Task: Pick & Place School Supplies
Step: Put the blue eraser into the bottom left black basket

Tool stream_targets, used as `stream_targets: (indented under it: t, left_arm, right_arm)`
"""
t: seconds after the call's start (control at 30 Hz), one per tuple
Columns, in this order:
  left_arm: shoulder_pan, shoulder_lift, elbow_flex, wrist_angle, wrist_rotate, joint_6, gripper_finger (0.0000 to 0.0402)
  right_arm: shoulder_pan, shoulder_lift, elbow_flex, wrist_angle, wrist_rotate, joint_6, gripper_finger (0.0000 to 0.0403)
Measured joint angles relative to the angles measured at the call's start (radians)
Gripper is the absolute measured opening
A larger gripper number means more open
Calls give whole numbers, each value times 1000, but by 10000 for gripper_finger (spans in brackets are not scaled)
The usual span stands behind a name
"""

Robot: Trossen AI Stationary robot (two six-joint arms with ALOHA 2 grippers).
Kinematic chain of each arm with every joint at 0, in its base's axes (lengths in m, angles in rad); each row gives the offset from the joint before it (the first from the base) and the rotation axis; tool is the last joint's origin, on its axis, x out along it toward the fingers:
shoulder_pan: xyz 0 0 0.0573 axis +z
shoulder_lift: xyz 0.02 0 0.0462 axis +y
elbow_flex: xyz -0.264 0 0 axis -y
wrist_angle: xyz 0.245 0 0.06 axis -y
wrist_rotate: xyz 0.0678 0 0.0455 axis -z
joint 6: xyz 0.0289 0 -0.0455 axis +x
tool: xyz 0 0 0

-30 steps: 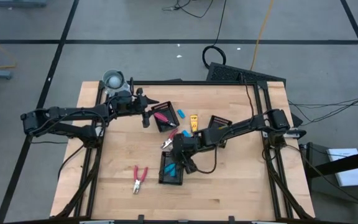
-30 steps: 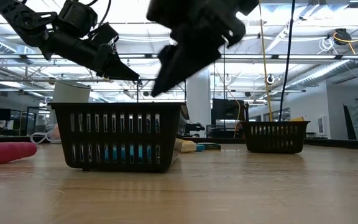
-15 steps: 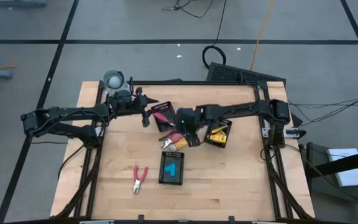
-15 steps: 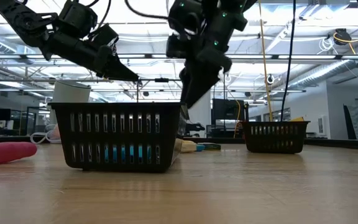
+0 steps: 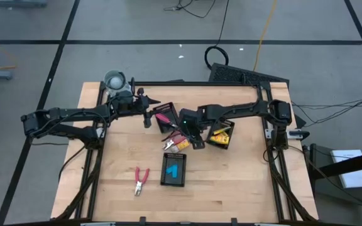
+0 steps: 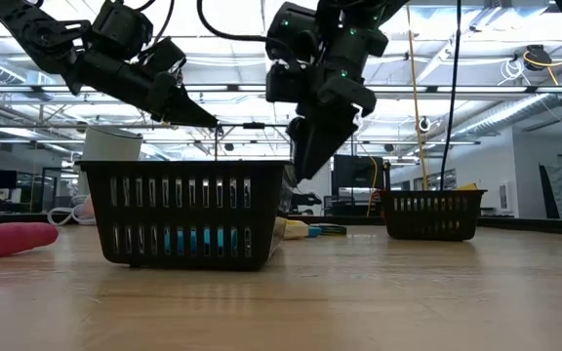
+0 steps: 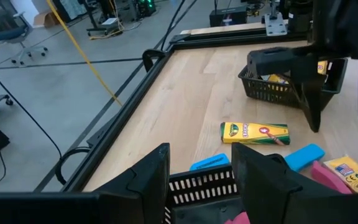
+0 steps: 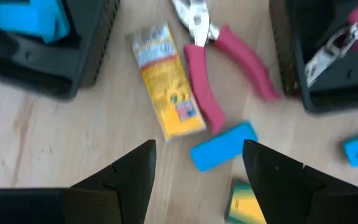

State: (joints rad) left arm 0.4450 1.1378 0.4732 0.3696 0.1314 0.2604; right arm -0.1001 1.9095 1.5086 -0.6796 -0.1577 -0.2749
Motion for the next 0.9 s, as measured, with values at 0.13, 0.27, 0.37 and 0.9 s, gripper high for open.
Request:
stream_targets:
  t: [0.13, 0.27, 0.37, 0.9]
  left_arm:
    - [0, 0, 0, 0, 0, -1, 177]
    - [0, 0, 0, 0, 0, -6, 177]
    - [0, 0, 0, 1, 0, -5, 177]
    - [0, 0, 0, 3, 0, -6, 177]
  right_arm:
    - [-4, 0, -41, 46, -2, 0, 231]
    - [-14, 0, -92, 84, 0, 10, 231]
    - [-17, 1, -116, 105, 0, 12, 231]
    - [-49, 15, -211, 268, -1, 24, 235]
